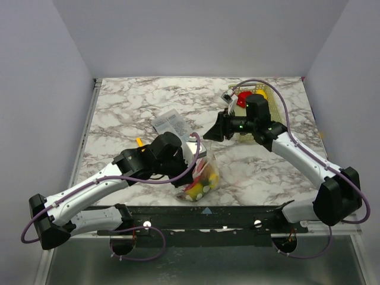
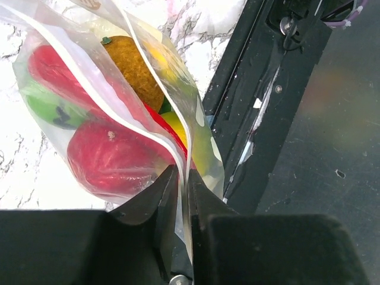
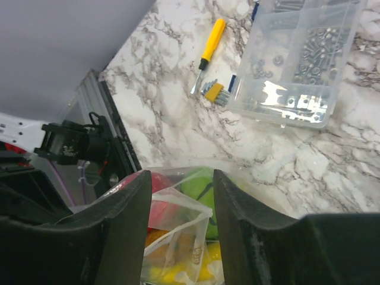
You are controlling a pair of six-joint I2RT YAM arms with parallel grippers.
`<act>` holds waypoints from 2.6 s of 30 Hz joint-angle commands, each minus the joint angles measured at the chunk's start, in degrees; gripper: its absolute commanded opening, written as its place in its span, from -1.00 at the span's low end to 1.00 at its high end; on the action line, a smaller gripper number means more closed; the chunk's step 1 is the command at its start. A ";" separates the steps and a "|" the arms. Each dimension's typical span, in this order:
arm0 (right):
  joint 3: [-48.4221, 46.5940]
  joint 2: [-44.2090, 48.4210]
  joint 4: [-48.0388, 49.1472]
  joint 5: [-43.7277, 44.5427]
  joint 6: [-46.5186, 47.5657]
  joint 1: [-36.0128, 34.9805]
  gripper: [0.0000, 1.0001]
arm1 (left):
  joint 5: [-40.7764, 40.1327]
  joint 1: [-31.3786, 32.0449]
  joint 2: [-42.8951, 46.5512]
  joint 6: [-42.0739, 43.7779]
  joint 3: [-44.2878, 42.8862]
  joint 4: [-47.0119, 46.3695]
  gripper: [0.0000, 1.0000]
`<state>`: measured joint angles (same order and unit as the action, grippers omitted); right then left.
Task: Place the food in the zip-top bag and seal the zipper
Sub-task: Adjust the zipper food storage bag at the center of the board.
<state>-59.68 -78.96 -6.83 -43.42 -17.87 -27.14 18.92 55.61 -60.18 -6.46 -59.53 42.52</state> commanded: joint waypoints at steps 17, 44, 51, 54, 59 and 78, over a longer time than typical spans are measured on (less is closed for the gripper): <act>5.06 14.17 -11.73 38.28 -23.35 -3.19 -0.27 | -8.99 2.66 -7.31 -8.39 -2.21 -1.21 -0.39; -5.81 4.93 -24.79 -1.31 59.78 -2.81 0.85 | -7.72 0.41 -0.38 4.69 -0.71 -1.14 -1.00; -4.03 4.07 -8.52 7.66 44.98 -2.83 0.85 | -10.67 0.19 -2.57 0.84 -4.96 -4.23 -1.00; 0.83 7.28 12.56 46.28 21.00 -1.96 0.99 | -9.22 0.12 -7.23 -4.30 -13.56 -3.71 -1.00; -13.17 4.70 -10.90 73.29 5.47 4.89 0.99 | 1.71 0.12 -10.61 -9.76 -21.39 -3.32 -1.00; 0.39 13.83 -7.85 11.50 8.49 5.32 0.99 | 8.76 -11.58 -14.55 -3.46 -7.09 -2.71 -1.00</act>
<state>-59.90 -64.34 -16.78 -17.61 -8.27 -21.43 26.15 43.99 -77.10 -11.57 -63.07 39.94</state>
